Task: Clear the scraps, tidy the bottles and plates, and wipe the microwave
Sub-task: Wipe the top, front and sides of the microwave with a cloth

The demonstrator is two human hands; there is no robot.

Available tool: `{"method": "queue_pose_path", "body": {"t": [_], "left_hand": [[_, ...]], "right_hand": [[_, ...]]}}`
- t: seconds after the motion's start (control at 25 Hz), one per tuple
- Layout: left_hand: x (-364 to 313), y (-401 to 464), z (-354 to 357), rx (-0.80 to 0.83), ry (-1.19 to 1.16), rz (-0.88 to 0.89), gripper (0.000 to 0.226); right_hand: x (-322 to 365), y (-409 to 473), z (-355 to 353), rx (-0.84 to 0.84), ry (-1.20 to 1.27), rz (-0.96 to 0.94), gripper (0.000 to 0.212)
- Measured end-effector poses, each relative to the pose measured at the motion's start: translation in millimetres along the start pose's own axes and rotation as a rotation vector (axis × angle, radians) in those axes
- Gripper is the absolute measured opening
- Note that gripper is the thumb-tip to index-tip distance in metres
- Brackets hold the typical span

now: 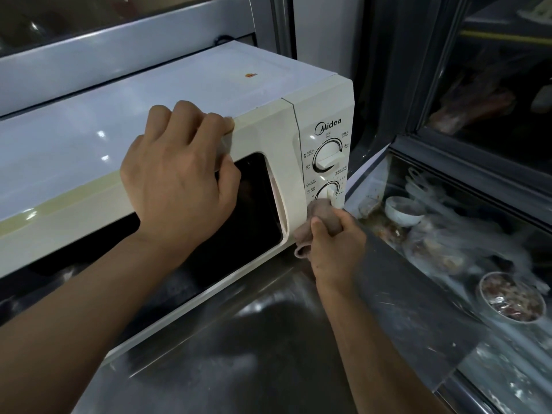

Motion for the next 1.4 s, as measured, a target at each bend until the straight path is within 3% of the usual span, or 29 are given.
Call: {"method": "queue_pose_path", "body": {"t": [0.16,0.28,0.48,0.6,0.88,1.12,1.4], "left_hand": [[1.1,0.2,0.0,0.001,-0.011,-0.003,0.028],[1.3,0.5,1.1,0.001,-0.009,0.000,0.028],[-1.1,-0.2,1.4,-0.017,0.023,0.017,0.028],[-0.1,0.8,2.0,-0.005,0.024,0.012,0.028],[-0.8,-0.7,2.1,-0.019,0.031,0.000,0.027],[0.3,-0.7,1.1,-0.026,0.025,-0.008,0.028],[-0.8,-1.4,1.6,-0.037,0.038,0.016,0.028]], "right_hand": [[43.8,8.6,6.7,-0.112,0.038,-0.168,0.018],[31.1,7.2,7.3,-0.190,0.030,-0.180,0.016],[-35.1,5.5,-16.5,-0.247,0.044,0.109,0.010],[-20.6,6.5,-10.6,-0.218,0.027,0.080,0.015],[37.7,6.4,3.0,-0.232,0.082,-0.211,0.020],[-31.6,5.5,-6.8,-0.187,0.137,0.083,0.021],[-22.9,66.2,-22.4,-0.109,0.133,0.028,0.004]]}}
Point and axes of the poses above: each hand's wrist, its own y-axis towards the middle knuckle, its own z-axis out of the palm, x = y × z, the point moved 9 cm from there along y, towards the middle knuckle, and after that the axes turned 14 degrees about y, right-handed, at the moved point
